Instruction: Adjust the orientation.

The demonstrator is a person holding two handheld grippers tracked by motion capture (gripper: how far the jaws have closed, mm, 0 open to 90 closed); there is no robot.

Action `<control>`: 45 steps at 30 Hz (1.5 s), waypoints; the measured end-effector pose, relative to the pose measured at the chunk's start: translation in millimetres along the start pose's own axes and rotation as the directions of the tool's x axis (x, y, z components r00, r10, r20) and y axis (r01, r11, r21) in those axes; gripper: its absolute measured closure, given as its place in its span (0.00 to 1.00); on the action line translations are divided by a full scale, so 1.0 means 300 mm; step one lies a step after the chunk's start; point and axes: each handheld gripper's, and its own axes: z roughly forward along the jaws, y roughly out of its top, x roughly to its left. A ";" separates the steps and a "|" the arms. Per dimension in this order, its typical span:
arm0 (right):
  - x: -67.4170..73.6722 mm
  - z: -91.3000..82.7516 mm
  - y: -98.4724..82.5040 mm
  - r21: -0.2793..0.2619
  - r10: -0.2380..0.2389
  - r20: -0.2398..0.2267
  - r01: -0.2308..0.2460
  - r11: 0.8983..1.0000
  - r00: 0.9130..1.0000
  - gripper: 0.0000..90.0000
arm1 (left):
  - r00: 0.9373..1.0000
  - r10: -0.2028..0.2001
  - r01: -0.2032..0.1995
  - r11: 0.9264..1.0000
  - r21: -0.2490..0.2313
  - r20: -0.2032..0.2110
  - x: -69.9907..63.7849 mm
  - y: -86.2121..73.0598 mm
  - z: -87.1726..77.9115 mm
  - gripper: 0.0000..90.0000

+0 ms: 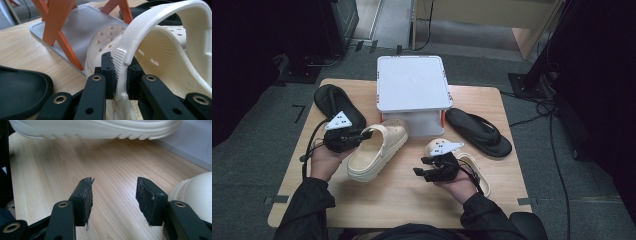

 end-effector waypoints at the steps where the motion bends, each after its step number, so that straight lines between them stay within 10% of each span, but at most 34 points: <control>1: 0.000 0.000 0.000 0.000 0.000 0.000 0.000 1.000 1.000 0.53 | 1.000 0.000 0.000 1.000 0.000 0.000 0.000 0.000 0.000 0.90; 17: 0.003 -0.013 -0.014 -0.003 0.006 0.013 -0.006 1.000 1.000 0.53 | 0.995 -0.074 0.065 0.990 0.126 0.066 -0.024 -0.020 0.106 0.82; 25: 0.009 0.000 -0.014 0.004 -0.002 0.005 0.002 1.000 1.000 0.53 | 0.980 -0.161 0.142 0.978 0.153 0.119 -0.019 -0.026 0.131 0.70; 35: 0.024 0.018 -0.009 -0.012 0.006 -0.009 -0.006 1.000 1.000 0.60 | 0.976 -0.143 0.112 0.977 0.180 0.167 -0.004 -0.026 0.090 0.49; 39: 0.036 0.036 -0.001 -0.018 0.008 -0.021 -0.008 1.000 1.000 0.66 | 0.981 -0.079 0.048 0.984 0.170 0.177 -0.015 -0.038 0.054 0.53; 45: 0.045 0.045 0.004 -0.040 0.007 -0.012 -0.007 0.999 1.000 0.67 | 0.976 -0.125 0.097 0.982 0.162 0.178 0.004 -0.062 0.027 0.63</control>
